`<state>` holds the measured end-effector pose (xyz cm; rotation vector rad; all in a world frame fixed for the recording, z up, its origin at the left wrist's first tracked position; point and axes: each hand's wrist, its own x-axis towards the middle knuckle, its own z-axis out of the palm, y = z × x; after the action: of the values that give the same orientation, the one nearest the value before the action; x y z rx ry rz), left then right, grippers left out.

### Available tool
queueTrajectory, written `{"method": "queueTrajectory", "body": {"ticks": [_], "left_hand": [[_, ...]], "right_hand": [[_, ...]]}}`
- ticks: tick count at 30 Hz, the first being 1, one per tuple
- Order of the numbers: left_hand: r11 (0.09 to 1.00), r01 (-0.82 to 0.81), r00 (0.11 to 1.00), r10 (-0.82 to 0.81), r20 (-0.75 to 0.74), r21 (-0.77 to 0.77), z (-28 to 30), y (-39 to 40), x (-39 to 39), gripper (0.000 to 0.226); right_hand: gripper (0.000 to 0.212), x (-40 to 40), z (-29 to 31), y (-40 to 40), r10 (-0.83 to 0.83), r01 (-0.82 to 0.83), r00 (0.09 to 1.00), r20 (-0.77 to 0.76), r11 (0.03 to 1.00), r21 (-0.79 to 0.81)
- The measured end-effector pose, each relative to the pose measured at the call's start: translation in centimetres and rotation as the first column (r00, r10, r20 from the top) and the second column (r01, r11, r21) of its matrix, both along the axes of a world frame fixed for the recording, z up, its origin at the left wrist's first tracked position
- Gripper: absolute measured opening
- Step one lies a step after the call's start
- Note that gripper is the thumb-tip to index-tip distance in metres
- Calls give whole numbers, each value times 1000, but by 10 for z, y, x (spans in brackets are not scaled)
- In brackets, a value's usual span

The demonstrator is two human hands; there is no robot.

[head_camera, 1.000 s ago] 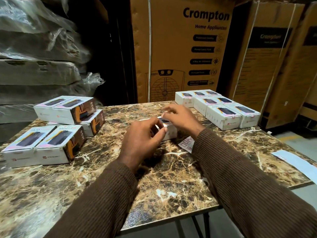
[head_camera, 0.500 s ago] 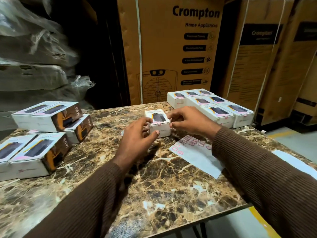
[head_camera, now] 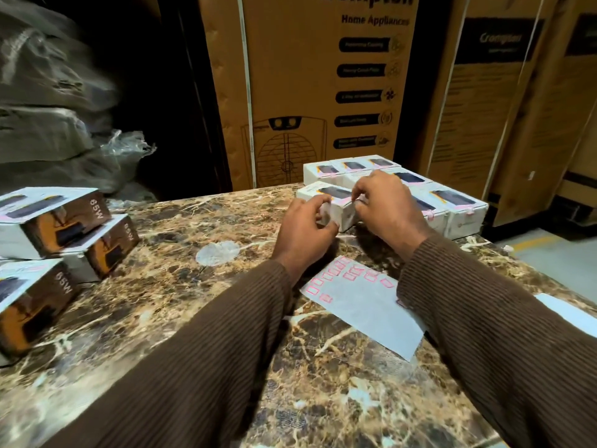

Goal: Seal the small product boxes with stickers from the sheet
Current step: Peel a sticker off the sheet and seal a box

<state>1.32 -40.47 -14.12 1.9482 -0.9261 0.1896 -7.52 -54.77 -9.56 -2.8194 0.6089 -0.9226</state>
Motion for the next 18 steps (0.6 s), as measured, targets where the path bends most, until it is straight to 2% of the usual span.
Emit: {"method": "queueTrajectory", "body": {"ticks": [3, 7, 9, 15, 18], "left_hand": [[1000, -16, 1000, 16, 22, 22, -3, -3, 0, 48], [999, -18, 998, 15, 60, 42, -3, 0, -2, 48], [999, -16, 998, 14, 61, 35, -2, 1, -4, 45], [1000, 29, 999, -29, 18, -7, 6, 6, -6, 44], [997, 72, 996, -74, -45, -35, 8, 10, -9, 45]], "right_hand": [[23, 3, 1, 4, 30, -30, 999, -13, 998, -62], [38, 4, -1, 11, 8, -25, 988, -155, 994, -108], [41, 3, -1, 12, -2, -15, 984, -179, 995, -94], [38, -5, -1, 13, -24, 11, 985, -171, 997, -79], [34, -5, -3, 13, -84, 63, 985, -153, 989, -134]]}}
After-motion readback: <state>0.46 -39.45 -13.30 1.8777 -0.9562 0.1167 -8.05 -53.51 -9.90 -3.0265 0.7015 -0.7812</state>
